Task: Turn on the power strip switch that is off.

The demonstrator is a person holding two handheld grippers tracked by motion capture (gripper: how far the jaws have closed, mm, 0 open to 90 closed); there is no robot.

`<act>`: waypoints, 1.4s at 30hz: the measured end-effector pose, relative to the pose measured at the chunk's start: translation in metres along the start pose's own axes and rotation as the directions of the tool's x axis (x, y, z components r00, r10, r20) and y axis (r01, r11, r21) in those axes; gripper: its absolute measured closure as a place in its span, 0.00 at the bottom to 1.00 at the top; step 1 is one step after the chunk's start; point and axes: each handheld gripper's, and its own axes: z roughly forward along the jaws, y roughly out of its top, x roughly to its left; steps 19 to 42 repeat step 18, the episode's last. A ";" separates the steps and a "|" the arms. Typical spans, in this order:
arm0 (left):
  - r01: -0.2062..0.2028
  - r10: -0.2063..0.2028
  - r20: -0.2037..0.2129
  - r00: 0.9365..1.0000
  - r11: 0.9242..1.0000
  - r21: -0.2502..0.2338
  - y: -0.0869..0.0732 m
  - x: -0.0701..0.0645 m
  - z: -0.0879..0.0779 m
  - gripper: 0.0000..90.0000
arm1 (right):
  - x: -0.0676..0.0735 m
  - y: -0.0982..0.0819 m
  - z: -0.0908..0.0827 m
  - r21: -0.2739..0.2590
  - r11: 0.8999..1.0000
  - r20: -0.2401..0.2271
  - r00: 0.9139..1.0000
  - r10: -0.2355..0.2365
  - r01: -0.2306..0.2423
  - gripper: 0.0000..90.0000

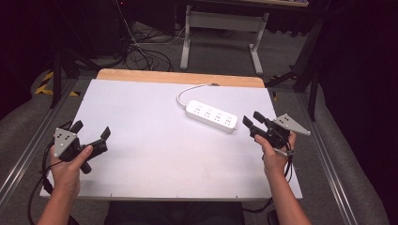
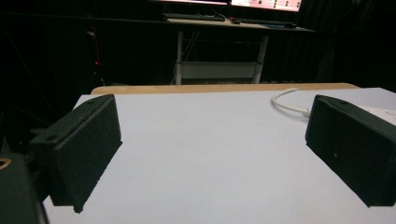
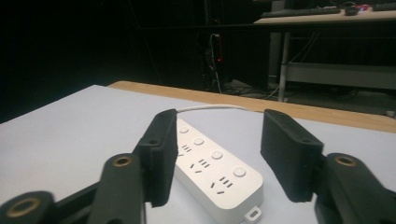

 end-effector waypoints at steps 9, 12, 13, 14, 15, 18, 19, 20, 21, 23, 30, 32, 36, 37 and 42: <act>0.000 0.000 0.001 1.000 1.000 -0.001 0.000 0.000 0.000 0.04 | -0.001 -0.001 0.006 -0.016 1.000 0.053 0.999 -0.007 0.008 0.15; 0.001 -0.001 0.002 1.000 1.000 0.001 0.000 0.000 0.000 0.04 | -0.001 -0.003 0.007 -0.011 0.999 -0.024 0.999 -0.034 0.034 0.05; 0.002 -0.002 0.002 1.000 1.000 0.002 0.000 0.001 0.000 0.04 | -0.001 -0.004 0.007 -0.020 0.999 -0.019 0.999 -0.040 0.039 0.05; 0.003 -0.003 0.002 1.000 1.000 0.001 0.000 0.001 -0.001 0.04 | -0.001 -0.003 0.007 -0.023 0.999 -0.021 0.999 -0.038 0.038 0.05; 0.003 -0.003 0.001 1.000 1.000 0.002 0.000 0.001 -0.001 0.04 | -0.001 -0.003 0.007 -0.029 0.999 -0.022 0.999 -0.037 0.036 0.04; 0.003 -0.003 0.000 1.000 1.000 0.001 0.000 0.001 -0.001 0.04 | -0.002 -0.003 0.006 -0.040 0.999 -0.026 1.000 -0.017 0.016 0.04; 0.003 -0.003 0.000 1.000 1.000 0.001 0.000 0.001 -0.001 0.04 | -0.002 -0.003 0.006 -0.040 0.999 -0.026 1.000 -0.017 0.016 0.04; 0.003 -0.003 0.000 1.000 1.000 0.001 0.000 0.001 -0.001 0.04 | -0.002 -0.003 0.006 -0.040 0.999 -0.026 1.000 -0.017 0.016 0.04; 0.003 -0.003 0.000 1.000 1.000 0.001 0.000 0.001 -0.001 0.04 | -0.002 -0.003 0.006 -0.040 0.999 -0.026 1.000 -0.017 0.016 0.04; 0.003 -0.003 0.000 1.000 1.000 0.001 0.000 0.001 -0.001 0.04 | -0.002 -0.003 0.006 -0.040 0.999 -0.026 1.000 -0.017 0.016 0.04; 0.003 -0.003 0.000 1.000 1.000 0.001 0.000 0.001 -0.001 0.04 | -0.002 -0.003 0.006 -0.040 0.999 -0.026 1.000 -0.017 0.016 0.04; 0.003 -0.003 0.000 1.000 1.000 0.001 0.000 0.001 -0.001 0.04 | -0.002 -0.003 0.006 -0.040 0.999 -0.026 1.000 -0.017 0.016 0.04; 0.003 -0.003 0.000 1.000 1.000 0.001 0.000 0.001 -0.001 0.04 | -0.002 -0.003 0.006 -0.040 0.999 -0.026 1.000 -0.017 0.016 0.04; 0.003 -0.003 0.000 1.000 1.000 0.001 0.000 0.001 -0.001 0.04 | -0.002 -0.003 0.006 -0.040 0.999 -0.026 1.000 -0.017 0.016 0.04; 0.003 -0.003 0.000 1.000 1.000 0.001 0.000 0.001 -0.001 0.04 | -0.002 -0.003 0.006 -0.040 0.999 -0.026 1.000 -0.017 0.016 0.04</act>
